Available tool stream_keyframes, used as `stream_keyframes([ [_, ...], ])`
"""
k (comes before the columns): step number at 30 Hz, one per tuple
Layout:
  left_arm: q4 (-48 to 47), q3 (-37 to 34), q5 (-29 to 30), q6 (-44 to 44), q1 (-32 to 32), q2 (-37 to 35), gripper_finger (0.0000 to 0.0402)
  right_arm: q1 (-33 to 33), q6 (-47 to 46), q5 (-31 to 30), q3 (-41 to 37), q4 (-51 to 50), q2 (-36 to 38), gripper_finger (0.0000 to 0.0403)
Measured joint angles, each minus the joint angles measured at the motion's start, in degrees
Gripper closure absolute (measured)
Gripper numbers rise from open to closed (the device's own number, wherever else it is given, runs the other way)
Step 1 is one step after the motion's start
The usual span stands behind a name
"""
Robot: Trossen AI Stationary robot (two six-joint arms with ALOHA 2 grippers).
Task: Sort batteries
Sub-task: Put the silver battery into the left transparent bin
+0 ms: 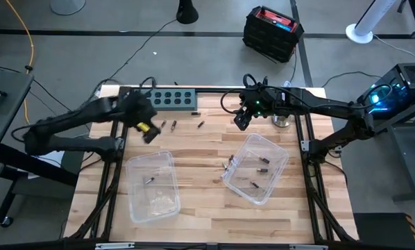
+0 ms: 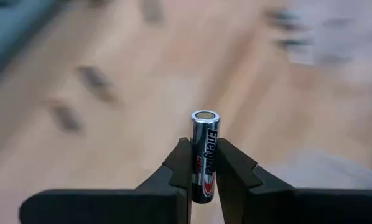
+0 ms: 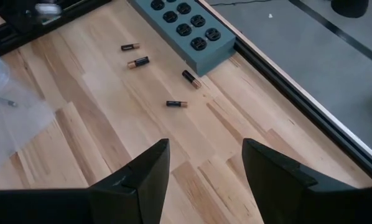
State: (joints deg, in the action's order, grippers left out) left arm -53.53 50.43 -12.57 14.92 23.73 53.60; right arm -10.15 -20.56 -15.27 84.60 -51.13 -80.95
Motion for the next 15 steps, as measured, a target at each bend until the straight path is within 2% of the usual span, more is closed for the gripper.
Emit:
stream_keyframes([
  [3,-0.26,-0.02,-2.35,6.42,-8.91,-5.68,0.0370,0.00,-0.05,0.02,0.00,0.00,0.00,0.0207],
  [7,-0.40,-0.02,-1.67,15.06,-23.19,-8.15,0.0370,-0.48,0.01,0.02,0.00,0.00,0.00,0.0207],
  [10,2.28,-0.02,-0.23,19.18,-33.32,-6.06,0.0370,-1.06,0.05,0.00,-0.02,0.00,0.00,0.0207],
  [12,5.07,-0.02,0.89,18.99,-38.69,-3.38,0.0369,-1.48,0.05,0.02,0.00,-0.02,0.00,0.0207],
  [15,7.71,-0.02,4.19,18.48,-43.46,1.57,0.0336,-1.89,0.04,0.03,0.00,-0.02,0.00,0.0207],
])
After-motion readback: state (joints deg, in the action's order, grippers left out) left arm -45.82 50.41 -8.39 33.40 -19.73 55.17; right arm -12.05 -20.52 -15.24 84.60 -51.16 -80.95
